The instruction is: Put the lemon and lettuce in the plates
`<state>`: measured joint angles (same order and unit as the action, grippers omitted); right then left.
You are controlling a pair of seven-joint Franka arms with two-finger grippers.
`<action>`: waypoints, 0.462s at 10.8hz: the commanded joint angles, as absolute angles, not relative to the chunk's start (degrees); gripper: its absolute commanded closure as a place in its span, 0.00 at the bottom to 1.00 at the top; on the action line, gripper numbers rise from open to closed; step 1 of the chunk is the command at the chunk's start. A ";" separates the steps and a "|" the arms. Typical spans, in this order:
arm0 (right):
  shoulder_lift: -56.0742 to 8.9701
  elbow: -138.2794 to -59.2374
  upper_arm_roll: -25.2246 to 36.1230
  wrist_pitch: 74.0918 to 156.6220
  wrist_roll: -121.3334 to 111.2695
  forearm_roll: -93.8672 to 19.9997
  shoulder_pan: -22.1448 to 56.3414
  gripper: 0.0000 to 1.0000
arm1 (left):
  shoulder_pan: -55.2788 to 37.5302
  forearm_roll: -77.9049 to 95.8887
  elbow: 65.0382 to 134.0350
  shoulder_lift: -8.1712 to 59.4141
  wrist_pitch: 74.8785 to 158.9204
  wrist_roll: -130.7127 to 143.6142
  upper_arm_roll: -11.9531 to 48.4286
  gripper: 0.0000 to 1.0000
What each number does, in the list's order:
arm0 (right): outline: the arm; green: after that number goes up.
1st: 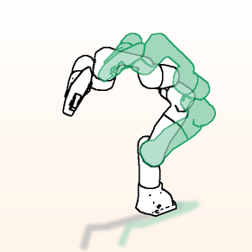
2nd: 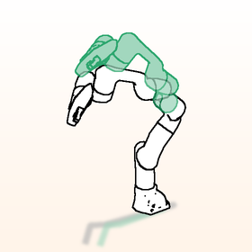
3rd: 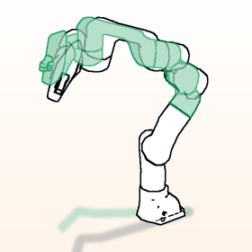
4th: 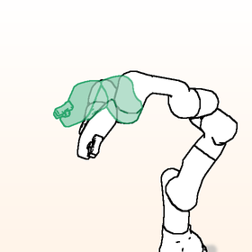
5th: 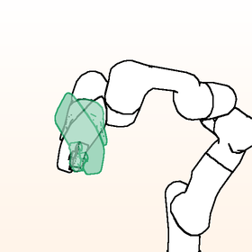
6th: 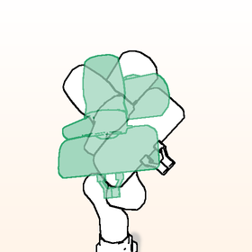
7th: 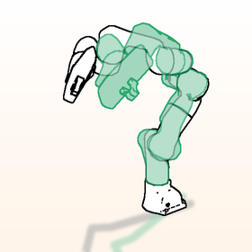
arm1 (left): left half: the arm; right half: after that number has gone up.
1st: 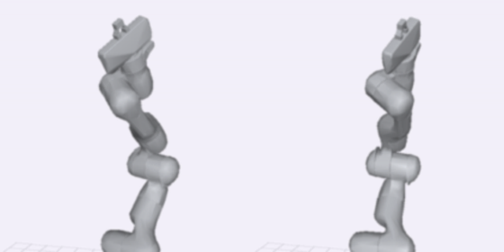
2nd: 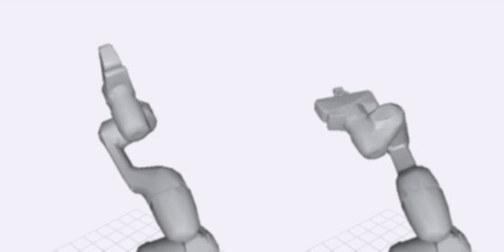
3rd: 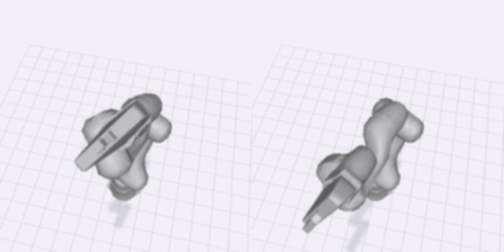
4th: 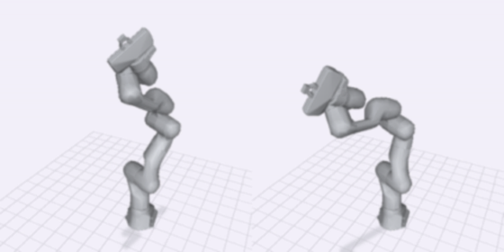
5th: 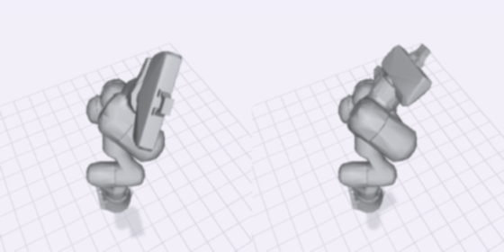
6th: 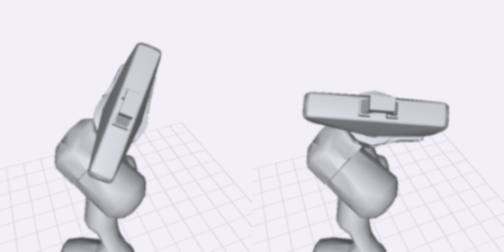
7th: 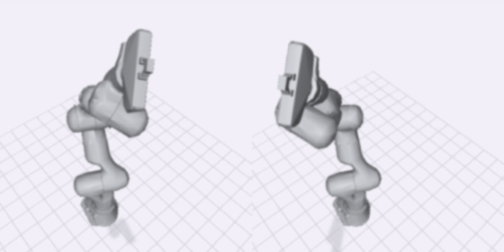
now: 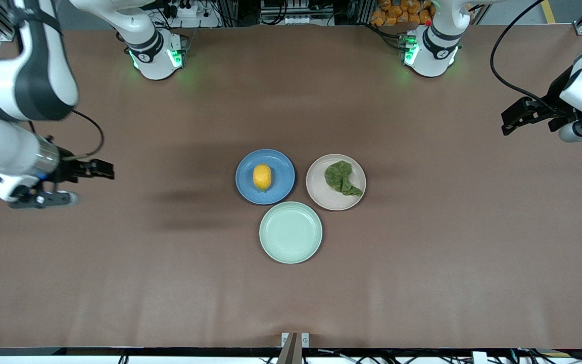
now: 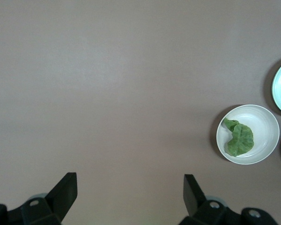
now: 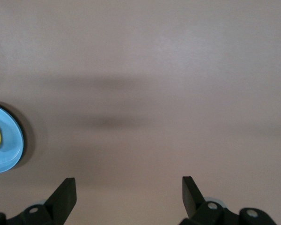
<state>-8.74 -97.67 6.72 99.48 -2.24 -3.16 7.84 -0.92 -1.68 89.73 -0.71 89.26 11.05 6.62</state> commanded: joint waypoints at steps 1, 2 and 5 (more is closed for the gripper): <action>-0.11 -105.19 5.63 99.85 -2.55 -2.81 5.11 0.00 | -0.79 -3.16 88.24 -0.44 88.15 10.02 6.86 0.00; 1.48 -105.64 4.75 99.76 -2.64 -2.90 3.79 0.00 | -0.62 -3.08 88.24 -0.44 88.15 9.93 6.86 0.00; 4.83 -105.73 4.31 97.22 -2.64 -2.81 3.34 0.00 | -0.53 -2.99 88.24 -0.44 88.15 9.93 6.86 0.00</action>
<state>1.81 -103.50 5.76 98.04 -2.33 -3.16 4.73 -0.80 -1.68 89.30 -0.65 89.26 11.05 6.60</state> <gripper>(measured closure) 0.000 0.000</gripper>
